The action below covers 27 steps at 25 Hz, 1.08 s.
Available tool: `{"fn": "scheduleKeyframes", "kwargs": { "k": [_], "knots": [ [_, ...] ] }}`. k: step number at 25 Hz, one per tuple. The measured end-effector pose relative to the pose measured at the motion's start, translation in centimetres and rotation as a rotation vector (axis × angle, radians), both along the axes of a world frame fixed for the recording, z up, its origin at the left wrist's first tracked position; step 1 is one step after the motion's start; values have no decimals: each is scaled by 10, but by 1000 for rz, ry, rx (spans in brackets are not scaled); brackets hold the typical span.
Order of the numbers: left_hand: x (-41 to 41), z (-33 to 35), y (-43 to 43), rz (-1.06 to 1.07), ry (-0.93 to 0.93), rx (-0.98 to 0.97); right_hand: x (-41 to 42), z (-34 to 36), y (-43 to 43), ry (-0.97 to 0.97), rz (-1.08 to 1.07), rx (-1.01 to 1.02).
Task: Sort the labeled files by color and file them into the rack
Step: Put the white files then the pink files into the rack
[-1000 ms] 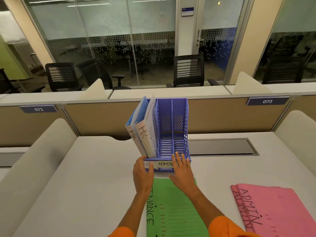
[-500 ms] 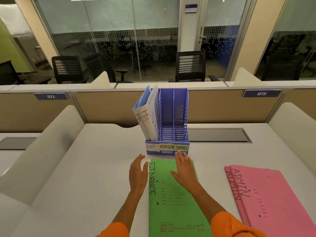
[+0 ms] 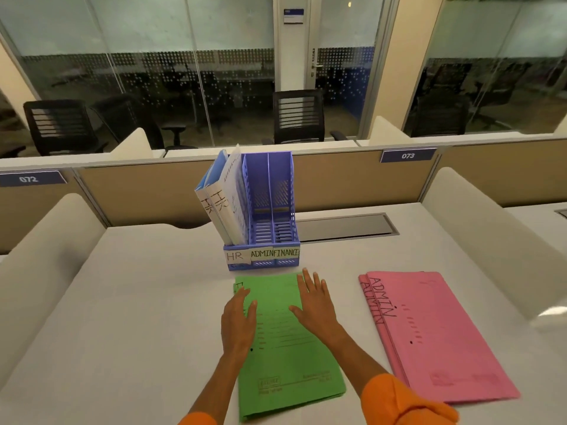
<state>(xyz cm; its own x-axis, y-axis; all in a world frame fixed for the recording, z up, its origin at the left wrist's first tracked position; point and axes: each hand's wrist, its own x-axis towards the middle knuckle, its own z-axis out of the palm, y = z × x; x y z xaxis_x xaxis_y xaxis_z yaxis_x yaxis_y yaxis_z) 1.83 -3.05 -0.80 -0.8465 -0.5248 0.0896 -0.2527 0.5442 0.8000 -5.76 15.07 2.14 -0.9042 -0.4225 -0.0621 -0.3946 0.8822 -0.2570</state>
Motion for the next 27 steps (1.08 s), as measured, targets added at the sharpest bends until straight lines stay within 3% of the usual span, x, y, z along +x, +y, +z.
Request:
{"fn": "scheduleKeyframes", "kwargs": {
  "k": [19, 27],
  "knots": [
    [-56, -9, 262, -582, -28, -3, 26, -27, 267, -110, -500, 27],
    [-69, -30, 313, -808, -315, -496, 42, -61, 300, -223, -557, -3]
  ]
}}
